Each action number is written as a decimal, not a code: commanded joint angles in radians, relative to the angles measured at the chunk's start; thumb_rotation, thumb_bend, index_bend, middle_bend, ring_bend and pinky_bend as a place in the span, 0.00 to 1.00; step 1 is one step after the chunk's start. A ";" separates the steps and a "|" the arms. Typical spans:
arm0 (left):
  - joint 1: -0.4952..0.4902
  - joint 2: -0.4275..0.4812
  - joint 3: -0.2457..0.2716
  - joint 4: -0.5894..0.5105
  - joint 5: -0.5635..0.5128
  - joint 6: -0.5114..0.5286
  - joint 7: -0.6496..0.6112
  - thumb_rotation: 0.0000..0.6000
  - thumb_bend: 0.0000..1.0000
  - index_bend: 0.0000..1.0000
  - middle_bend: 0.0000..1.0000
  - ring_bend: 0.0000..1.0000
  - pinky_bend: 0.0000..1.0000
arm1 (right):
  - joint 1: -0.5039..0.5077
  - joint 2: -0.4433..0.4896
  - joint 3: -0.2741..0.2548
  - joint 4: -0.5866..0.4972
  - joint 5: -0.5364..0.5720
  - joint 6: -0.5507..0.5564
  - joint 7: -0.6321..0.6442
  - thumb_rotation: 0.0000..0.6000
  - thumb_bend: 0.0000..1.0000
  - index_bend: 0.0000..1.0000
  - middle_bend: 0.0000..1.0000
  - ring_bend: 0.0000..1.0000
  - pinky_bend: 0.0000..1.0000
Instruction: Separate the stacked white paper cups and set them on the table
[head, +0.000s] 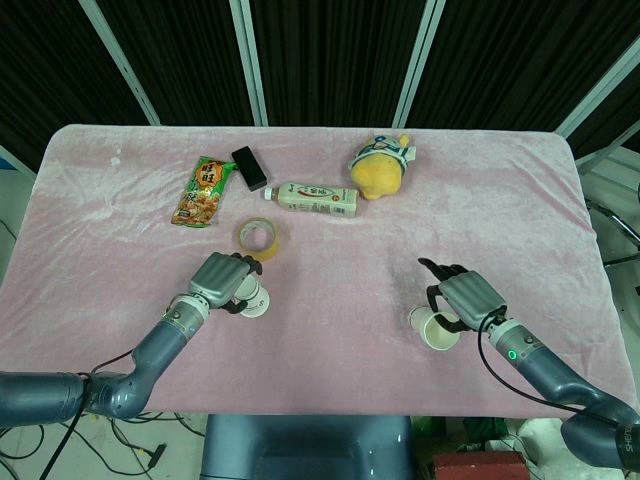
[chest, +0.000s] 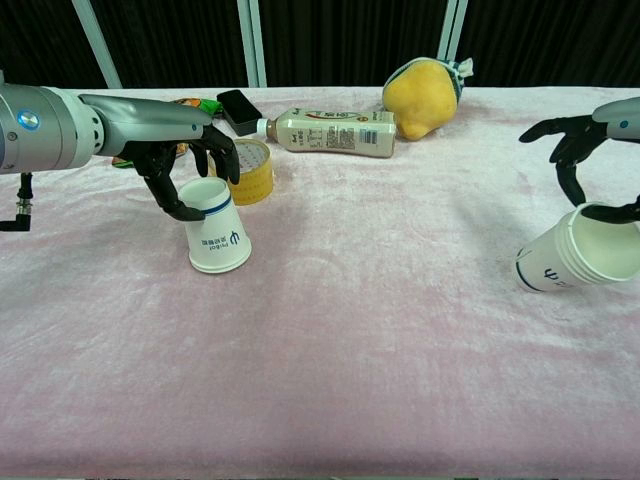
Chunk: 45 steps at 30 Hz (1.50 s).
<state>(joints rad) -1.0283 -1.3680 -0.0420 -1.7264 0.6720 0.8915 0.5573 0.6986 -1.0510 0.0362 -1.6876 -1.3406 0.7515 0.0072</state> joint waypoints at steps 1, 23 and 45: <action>0.001 0.004 0.002 -0.004 0.002 0.003 0.002 1.00 0.22 0.21 0.20 0.15 0.46 | 0.011 -0.018 0.005 -0.016 0.047 -0.016 -0.054 1.00 0.46 0.68 0.00 0.14 0.18; 0.062 0.084 -0.046 -0.044 0.116 -0.005 -0.148 1.00 0.17 0.14 0.16 0.10 0.42 | 0.019 -0.009 0.035 -0.051 0.186 -0.023 -0.088 1.00 0.36 0.22 0.00 0.14 0.18; 0.269 0.204 0.030 -0.169 0.373 0.359 -0.089 1.00 0.09 0.13 0.08 0.00 0.21 | -0.278 0.010 0.078 0.173 0.037 0.492 0.184 1.00 0.27 0.04 0.00 0.11 0.18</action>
<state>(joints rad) -0.8230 -1.1987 -0.0438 -1.8577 0.9850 1.1752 0.4583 0.4913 -1.0305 0.1105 -1.6063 -1.2690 1.1689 0.1192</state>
